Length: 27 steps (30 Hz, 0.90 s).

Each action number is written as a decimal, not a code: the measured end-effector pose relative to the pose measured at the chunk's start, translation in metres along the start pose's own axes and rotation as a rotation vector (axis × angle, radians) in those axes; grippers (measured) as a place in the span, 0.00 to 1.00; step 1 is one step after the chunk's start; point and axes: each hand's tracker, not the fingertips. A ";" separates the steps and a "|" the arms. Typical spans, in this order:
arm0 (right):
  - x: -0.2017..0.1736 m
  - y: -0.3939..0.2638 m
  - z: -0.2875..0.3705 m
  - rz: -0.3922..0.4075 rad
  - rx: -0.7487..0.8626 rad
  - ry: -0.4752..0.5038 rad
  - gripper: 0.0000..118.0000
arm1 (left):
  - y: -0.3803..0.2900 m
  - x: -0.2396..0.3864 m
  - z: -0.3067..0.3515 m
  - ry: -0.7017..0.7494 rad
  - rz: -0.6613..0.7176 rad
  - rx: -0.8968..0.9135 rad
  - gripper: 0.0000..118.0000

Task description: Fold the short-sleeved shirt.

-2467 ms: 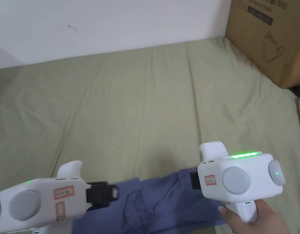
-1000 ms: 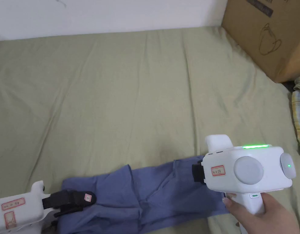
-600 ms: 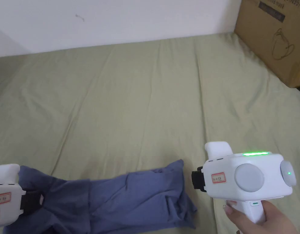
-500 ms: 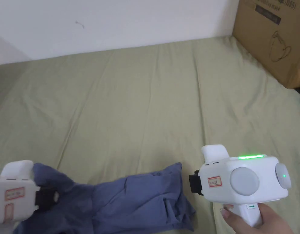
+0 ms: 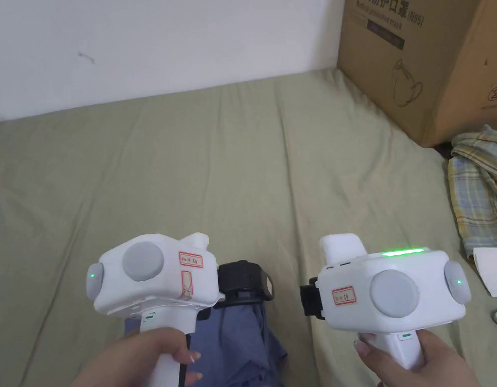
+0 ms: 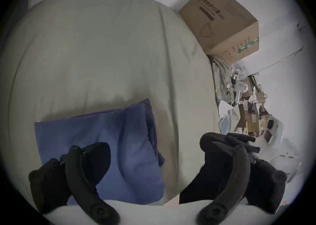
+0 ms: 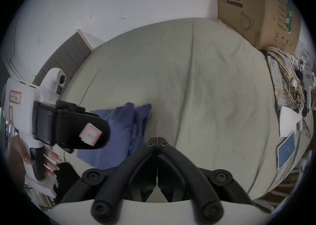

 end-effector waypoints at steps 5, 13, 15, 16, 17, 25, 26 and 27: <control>0.007 0.001 -0.001 -0.030 0.010 0.002 0.01 | -0.005 -0.009 0.032 0.149 -0.145 0.037 0.68; 0.010 0.004 -0.001 -0.025 0.019 -0.004 0.01 | -0.021 0.016 -0.036 0.330 -0.373 -0.100 0.04; 0.011 0.004 0.000 -0.024 0.020 -0.007 0.01 | -0.026 0.025 -0.058 0.346 -0.412 -0.129 0.04; 0.011 0.004 0.000 -0.022 0.020 -0.011 0.01 | -0.029 0.029 -0.068 0.364 -0.432 -0.132 0.04; 0.011 0.004 0.000 -0.022 0.019 -0.015 0.01 | -0.031 0.032 -0.075 0.380 -0.442 -0.132 0.04; 0.017 0.002 0.002 -0.043 0.034 -0.014 0.01 | -0.035 0.039 -0.046 0.185 -0.373 -0.052 0.04; 0.017 0.003 0.003 -0.046 0.038 -0.016 0.01 | -0.035 0.035 -0.031 0.147 -0.349 -0.007 0.04; 0.019 0.004 0.006 -0.048 0.041 -0.020 0.01 | -0.036 0.030 -0.012 0.151 -0.341 0.048 0.04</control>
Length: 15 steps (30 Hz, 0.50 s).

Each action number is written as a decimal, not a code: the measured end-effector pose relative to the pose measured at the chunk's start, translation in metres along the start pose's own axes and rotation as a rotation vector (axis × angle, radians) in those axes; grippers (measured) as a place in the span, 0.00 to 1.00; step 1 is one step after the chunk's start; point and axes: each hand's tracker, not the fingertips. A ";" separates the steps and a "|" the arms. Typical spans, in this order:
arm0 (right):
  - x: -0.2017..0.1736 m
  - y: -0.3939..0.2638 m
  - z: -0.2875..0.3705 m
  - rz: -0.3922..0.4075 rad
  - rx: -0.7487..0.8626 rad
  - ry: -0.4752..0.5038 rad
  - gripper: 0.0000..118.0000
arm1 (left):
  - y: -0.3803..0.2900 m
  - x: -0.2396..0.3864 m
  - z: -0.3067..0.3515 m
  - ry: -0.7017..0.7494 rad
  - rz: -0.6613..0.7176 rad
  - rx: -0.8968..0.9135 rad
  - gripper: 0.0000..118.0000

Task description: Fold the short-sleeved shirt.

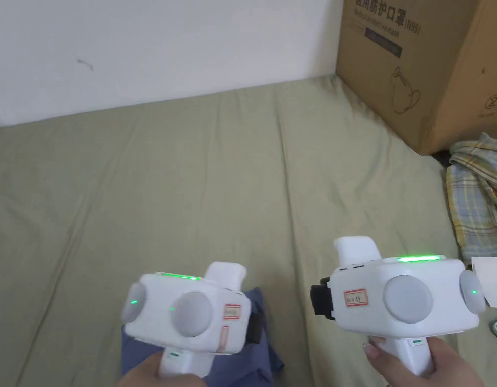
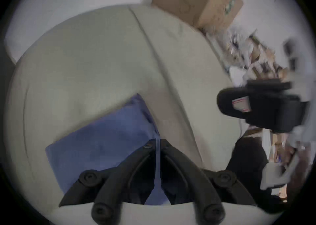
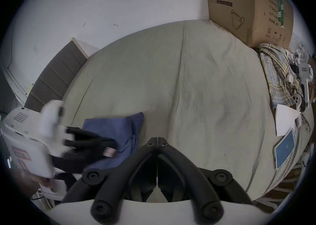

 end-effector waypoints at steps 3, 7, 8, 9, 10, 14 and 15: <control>-0.002 0.004 0.007 0.015 0.013 -0.016 0.01 | -0.015 -0.034 0.057 0.131 0.014 0.167 0.04; -0.027 0.015 -0.001 0.063 -0.021 0.097 0.01 | -0.046 -0.097 0.107 0.281 0.167 0.247 0.04; -0.037 0.016 -0.007 0.074 -0.037 0.134 0.01 | -0.054 -0.110 0.113 0.308 0.206 0.250 0.04; -0.050 0.017 -0.015 0.094 -0.064 0.167 0.01 | -0.063 -0.123 0.118 0.327 0.250 0.248 0.04; -0.063 0.017 -0.025 0.121 -0.113 0.196 0.01 | -0.072 -0.135 0.122 0.334 0.298 0.250 0.04; -0.098 0.009 -0.076 0.233 -0.316 0.219 0.01 | -0.098 -0.167 0.118 0.294 0.456 0.236 0.04; -0.100 0.006 -0.086 0.235 -0.336 0.200 0.01 | -0.103 -0.169 0.115 0.294 0.466 0.234 0.04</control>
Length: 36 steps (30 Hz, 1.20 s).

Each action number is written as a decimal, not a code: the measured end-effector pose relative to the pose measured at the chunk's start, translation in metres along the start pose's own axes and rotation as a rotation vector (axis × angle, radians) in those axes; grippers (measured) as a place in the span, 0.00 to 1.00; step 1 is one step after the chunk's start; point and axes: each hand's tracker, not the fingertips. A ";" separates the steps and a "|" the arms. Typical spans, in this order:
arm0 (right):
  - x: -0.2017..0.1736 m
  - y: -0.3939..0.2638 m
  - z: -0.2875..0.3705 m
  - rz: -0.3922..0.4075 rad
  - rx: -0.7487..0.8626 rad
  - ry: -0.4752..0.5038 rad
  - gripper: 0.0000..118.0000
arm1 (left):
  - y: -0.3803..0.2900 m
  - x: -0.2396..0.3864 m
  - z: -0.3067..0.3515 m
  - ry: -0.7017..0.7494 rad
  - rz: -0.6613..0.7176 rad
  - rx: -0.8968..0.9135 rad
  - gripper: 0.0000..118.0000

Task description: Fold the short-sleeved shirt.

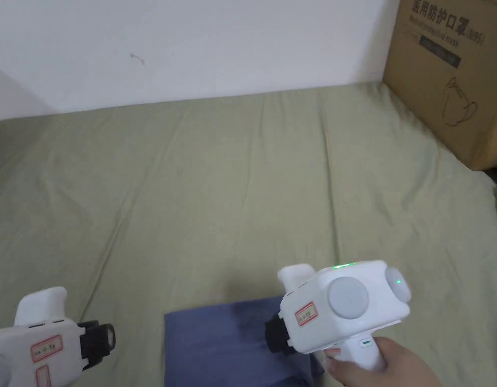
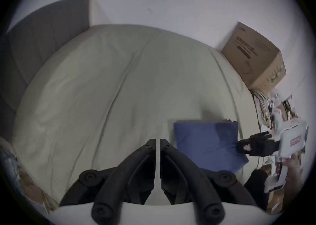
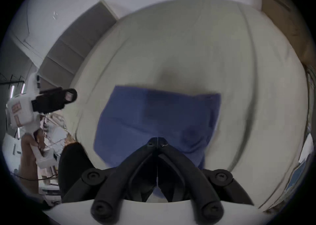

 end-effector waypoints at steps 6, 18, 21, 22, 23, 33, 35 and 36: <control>0.047 -0.024 -0.009 -0.168 -0.022 0.094 0.01 | -0.011 -0.013 -0.031 -0.148 0.160 -0.118 0.05; 0.052 -0.024 -0.012 -0.105 -0.053 0.051 0.01 | -0.011 -0.028 -0.112 -0.749 0.330 -0.283 0.94; 0.058 -0.026 -0.011 -0.127 -0.045 0.080 0.01 | -0.025 -0.016 -0.155 -0.920 0.409 -0.410 0.94; 0.060 -0.028 -0.011 -0.137 -0.041 0.089 0.01 | -0.030 -0.012 -0.166 -1.024 0.456 -0.423 0.94; 0.061 -0.029 -0.012 -0.146 -0.037 0.096 0.01 | -0.033 -0.008 -0.174 -1.128 0.506 -0.437 0.94; 0.059 -0.032 -0.010 -0.178 -0.012 0.100 0.01 | -0.030 0.017 -0.164 -0.787 0.193 -0.345 0.17; 0.051 -0.032 -0.006 -0.189 -0.008 0.067 0.01 | -0.028 0.025 -0.153 -0.766 0.144 -0.323 0.17; 0.045 -0.031 -0.001 -0.204 -0.001 0.049 0.01 | -0.026 0.017 -0.148 -0.758 0.128 -0.307 0.17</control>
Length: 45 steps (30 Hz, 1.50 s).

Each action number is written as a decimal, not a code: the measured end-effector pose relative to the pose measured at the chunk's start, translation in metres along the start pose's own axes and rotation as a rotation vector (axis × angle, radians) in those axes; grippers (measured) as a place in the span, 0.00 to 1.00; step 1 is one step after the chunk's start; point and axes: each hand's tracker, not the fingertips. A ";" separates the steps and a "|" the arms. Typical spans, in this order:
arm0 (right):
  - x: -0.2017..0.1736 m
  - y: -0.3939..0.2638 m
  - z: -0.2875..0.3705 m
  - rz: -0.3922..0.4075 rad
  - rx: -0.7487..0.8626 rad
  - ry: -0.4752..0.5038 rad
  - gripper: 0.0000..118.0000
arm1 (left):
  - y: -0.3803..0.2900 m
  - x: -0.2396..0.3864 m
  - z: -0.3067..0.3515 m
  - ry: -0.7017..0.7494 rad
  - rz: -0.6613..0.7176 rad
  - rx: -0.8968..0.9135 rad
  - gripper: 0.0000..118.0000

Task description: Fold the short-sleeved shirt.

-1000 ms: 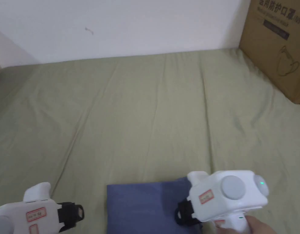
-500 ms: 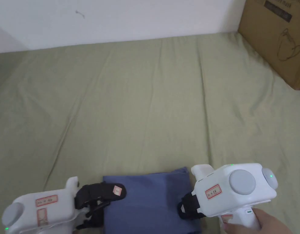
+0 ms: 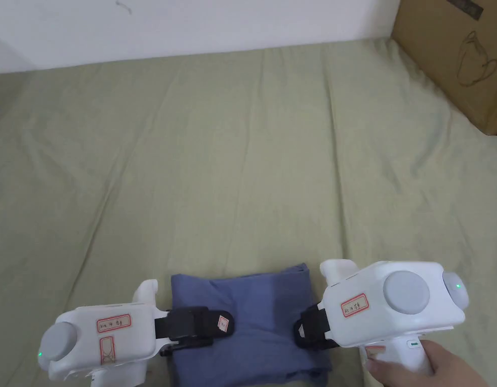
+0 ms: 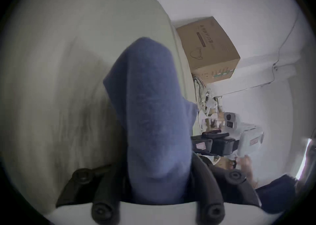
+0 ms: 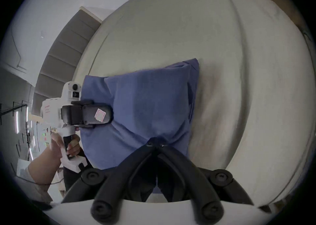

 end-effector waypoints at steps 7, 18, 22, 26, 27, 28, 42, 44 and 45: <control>-0.096 0.003 0.023 0.037 0.179 -0.228 0.01 | 0.016 0.004 0.113 0.051 -0.065 0.048 0.17; -0.263 0.032 -0.060 0.096 0.212 -0.209 0.01 | 0.053 -0.062 0.327 0.614 -0.104 0.120 0.18; -0.302 0.038 -0.084 0.127 0.218 -0.209 0.01 | 0.063 -0.075 0.339 0.935 -0.159 0.101 0.23; -0.315 0.043 -0.098 0.124 0.208 -0.199 0.01 | 0.069 -0.090 0.337 1.236 -0.138 0.100 0.89; -0.317 0.043 -0.101 0.126 0.206 -0.202 0.01 | 0.071 -0.093 0.338 1.292 -0.088 0.090 1.00; -0.318 0.043 -0.102 0.131 0.205 -0.206 0.01 | 0.072 -0.093 0.340 1.324 -0.103 0.097 1.00; -0.264 0.037 -0.052 0.169 0.351 -0.193 0.01 | 0.038 0.034 0.222 0.975 -0.181 0.333 0.08; -0.244 0.036 -0.030 0.203 0.385 -0.218 0.01 | 0.035 0.071 0.178 0.907 -0.294 0.376 0.07; -0.232 0.035 -0.013 0.218 0.422 -0.247 0.01 | 0.033 0.096 0.157 0.915 -0.365 0.419 0.07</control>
